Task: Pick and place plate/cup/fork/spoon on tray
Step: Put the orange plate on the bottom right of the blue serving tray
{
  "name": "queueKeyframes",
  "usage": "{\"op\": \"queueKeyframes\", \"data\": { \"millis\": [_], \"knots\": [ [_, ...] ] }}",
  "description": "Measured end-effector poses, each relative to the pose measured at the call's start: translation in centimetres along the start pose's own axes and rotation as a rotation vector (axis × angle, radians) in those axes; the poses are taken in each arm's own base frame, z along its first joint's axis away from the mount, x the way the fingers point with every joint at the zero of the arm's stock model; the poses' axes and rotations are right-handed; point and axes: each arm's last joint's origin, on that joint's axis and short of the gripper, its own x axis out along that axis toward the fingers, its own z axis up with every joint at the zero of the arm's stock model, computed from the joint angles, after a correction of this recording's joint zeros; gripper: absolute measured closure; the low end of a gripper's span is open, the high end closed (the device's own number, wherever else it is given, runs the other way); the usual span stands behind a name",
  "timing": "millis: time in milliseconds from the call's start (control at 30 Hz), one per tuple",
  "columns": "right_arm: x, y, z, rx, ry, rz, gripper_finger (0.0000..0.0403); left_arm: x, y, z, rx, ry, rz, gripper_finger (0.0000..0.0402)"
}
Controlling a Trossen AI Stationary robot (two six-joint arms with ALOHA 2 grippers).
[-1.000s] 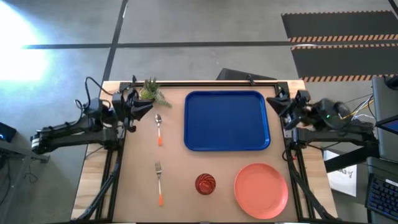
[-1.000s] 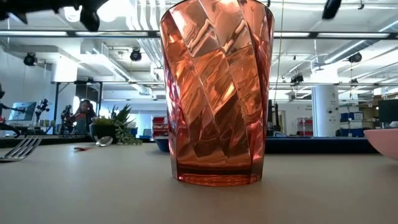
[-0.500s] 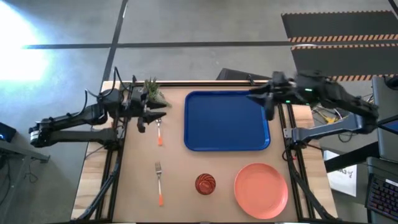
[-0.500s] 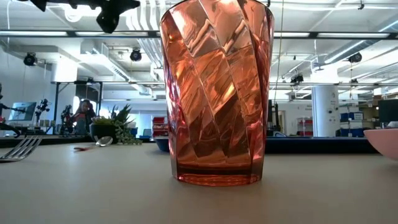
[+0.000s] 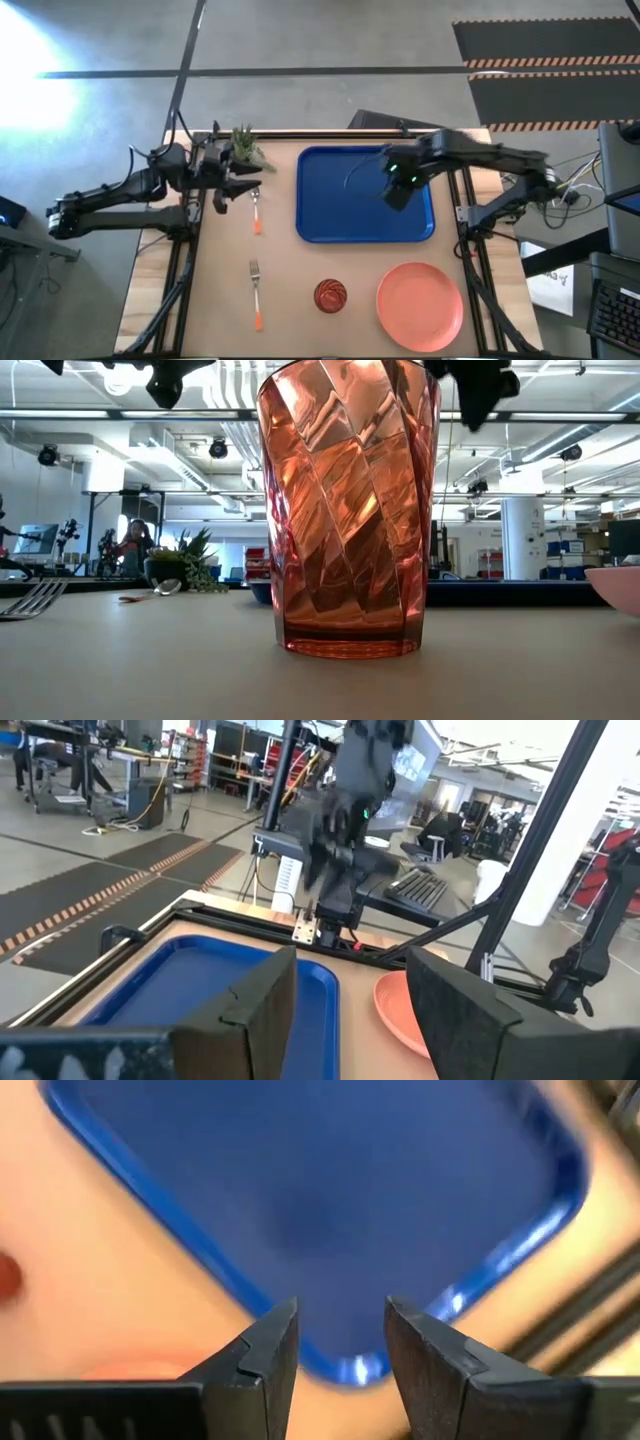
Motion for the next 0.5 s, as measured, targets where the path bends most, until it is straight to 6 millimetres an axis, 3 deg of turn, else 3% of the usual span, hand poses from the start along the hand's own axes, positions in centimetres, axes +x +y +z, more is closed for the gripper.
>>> {"op": "queueKeyframes", "data": {
  "millis": [300,500],
  "knots": [
    [1.8,2.9,-1.0,0.002,0.140,0.041,0.0267,-0.1,0.0,0.0,0.001,-0.003,-0.001,0.0228],
    [2.2,5.1,-2.7,0.005,0.213,0.073,0.0268,0.1,0.1,-0.1,-0.003,0.010,0.002,0.0228]
  ]
}}
